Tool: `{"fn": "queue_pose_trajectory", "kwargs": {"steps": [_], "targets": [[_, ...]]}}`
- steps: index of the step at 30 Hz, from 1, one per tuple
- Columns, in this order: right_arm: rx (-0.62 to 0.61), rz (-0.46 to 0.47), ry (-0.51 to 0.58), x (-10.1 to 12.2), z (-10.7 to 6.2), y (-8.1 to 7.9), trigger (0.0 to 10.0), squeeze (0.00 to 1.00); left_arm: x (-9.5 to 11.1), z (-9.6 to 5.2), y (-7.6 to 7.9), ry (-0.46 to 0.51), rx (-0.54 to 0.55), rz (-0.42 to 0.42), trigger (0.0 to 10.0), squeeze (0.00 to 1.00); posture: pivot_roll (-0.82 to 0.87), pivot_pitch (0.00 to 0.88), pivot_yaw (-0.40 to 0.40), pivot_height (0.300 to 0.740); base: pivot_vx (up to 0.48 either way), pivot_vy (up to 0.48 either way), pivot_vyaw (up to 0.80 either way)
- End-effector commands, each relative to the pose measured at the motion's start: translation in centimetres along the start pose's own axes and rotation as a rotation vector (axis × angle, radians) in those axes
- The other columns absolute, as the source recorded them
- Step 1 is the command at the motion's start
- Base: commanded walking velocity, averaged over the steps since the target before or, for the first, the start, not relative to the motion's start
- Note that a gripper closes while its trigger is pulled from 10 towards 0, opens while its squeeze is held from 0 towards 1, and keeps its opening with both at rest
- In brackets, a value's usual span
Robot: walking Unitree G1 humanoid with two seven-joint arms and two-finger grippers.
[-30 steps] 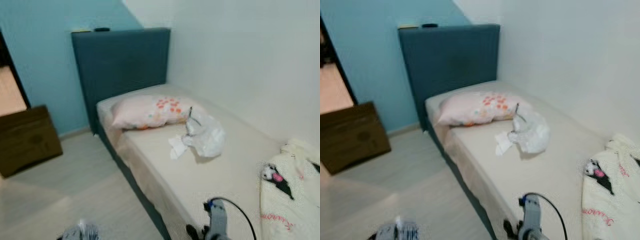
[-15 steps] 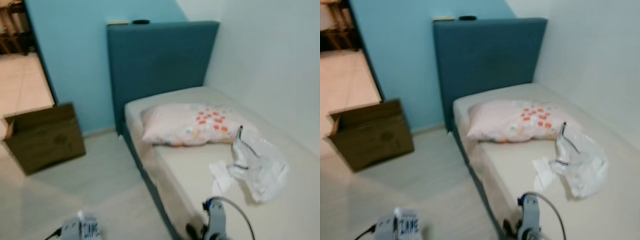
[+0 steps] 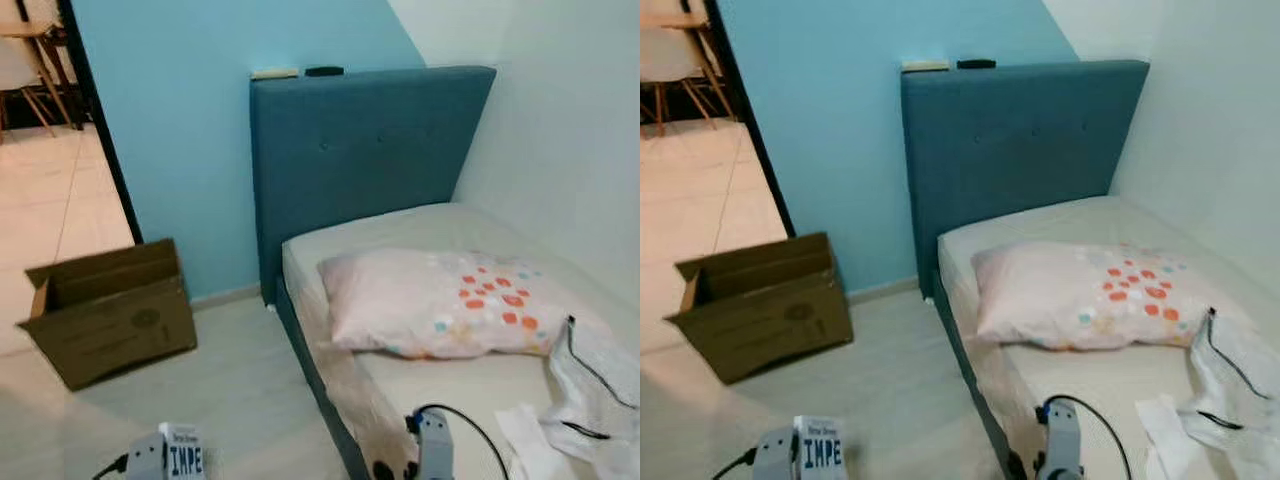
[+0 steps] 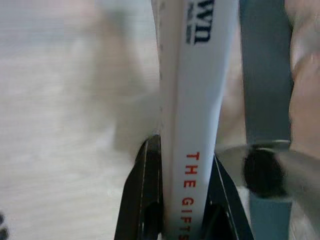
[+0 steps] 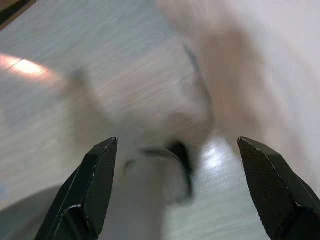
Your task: Clean up the room
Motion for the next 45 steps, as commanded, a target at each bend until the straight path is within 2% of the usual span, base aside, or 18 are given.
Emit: {"fn": "queue_pose_trajectory", "kwargs": {"steps": [1, 4, 11, 19, 23, 25, 27, 33, 36, 42, 43, 45], "targets": [[0.022, -0.011, 0.009, 0.4, 0.2, -0.8, 10.0, 0.00, -0.7, -0.1, -0.1, -0.020, 0.001, 0.001, 10.0, 0.00, 0.00, 0.000, -0.031, 0.708, 0.480, 0.000, 0.78], [0.017, -0.002, 0.009, 0.4, 0.2, -0.8, 10.0, 0.00, -0.7, -0.1, -0.1, -0.020, 0.001, 0.001, 10.0, 0.00, 0.00, 0.000, -0.031, 0.708, 0.480, 0.000, 0.78], [-0.021, 0.024, 0.023, 0.6, 0.2, -0.2, 10.0, 0.00, -0.7, -0.1, -0.1, -0.022, -0.001, 0.003, 10.0, 0.00, 0.00, 0.000, -0.030, 0.708, 0.480, 0.000, 0.00], [-0.019, 0.063, 0.086, 2.9, 0.3, -0.3, 10.0, 0.00, -0.5, -0.1, 0.0, -0.012, -0.001, -0.002, 10.0, 0.00, 0.00, 0.000, -0.029, 0.708, 0.479, 0.000, 0.00], [-0.018, 0.059, 0.090, 3.1, 0.3, -0.4, 10.0, 0.00, 0.4, 0.0, 0.1, 0.019, -0.007, -0.018, 10.0, 0.00, 0.00, 0.000, -0.031, 0.708, 0.474, 0.000, 0.00], [-0.023, 0.045, 0.074, 2.8, 0.3, -0.4, 10.0, 0.00, 1.6, 0.2, 0.8, 0.056, -0.049, -0.037, 10.0, 0.00, 0.00, 0.000, -0.031, 0.708, 0.390, 0.000, 0.00], [-0.028, 0.031, 0.062, 2.6, 0.3, -0.4, 10.0, 0.00, 2.3, 0.3, 1.5, 0.075, -0.088, -0.012, 10.0, 0.00, 0.00, 0.000, -0.031, 0.708, 0.126, 0.000, -0.77], [-0.027, 0.041, 0.073, 2.8, 0.3, -0.4, 10.0, 0.00, 2.6, 0.4, 1.7, 0.077, -0.093, -0.001, 10.0, 0.00, 0.00, 0.000, -0.029, 0.708, 0.000, 0.000, -0.77], [-0.035, 0.047, 0.100, 3.7, 0.3, -0.2, 10.0, 0.00, 2.3, 0.4, 1.9, 0.066, -0.098, 0.015, 10.0, 0.00, 0.00, 0.000, -0.028, 0.708, 0.000, 0.000, -0.77], [-0.051, 0.091, 0.235, 8.3, 0.0, 0.3, 10.0, 0.00, 0.7, 0.2, 1.3, 0.022, -0.076, 0.060, 10.0, 0.00, -0.01, 0.000, -0.028, 0.708, 0.000, 0.000, -0.77], [-0.051, 0.091, 0.235, 8.3, 0.0, 0.3, 10.0, 0.00, 0.7, 0.2, 1.3, 0.022, -0.076, 0.060, 10.0, 0.00, -0.01, 0.000, -0.028, 0.708, 0.000, 0.000, -0.77], [-0.058, 0.092, 0.273, 9.7, -0.3, 0.6, 10.0, 0.00, 0.4, 0.1, 1.1, 0.010, -0.064, 0.074, 10.0, 0.00, 0.00, 0.000, -0.029, 0.708, 0.000, 0.000, -0.77]]}}
Point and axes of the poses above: a point about 5 cm out from each wrist's last joint towards the gripper, its own z axis pointing out of the wrist towards the gripper, its own x axis along the axis of the wrist's last joint, y = z × x, the point moved 5 cm from there along z, pointing out of the wrist towards the gripper, and after that the axes turned 4 degrees about z, right-handed, at the moved point
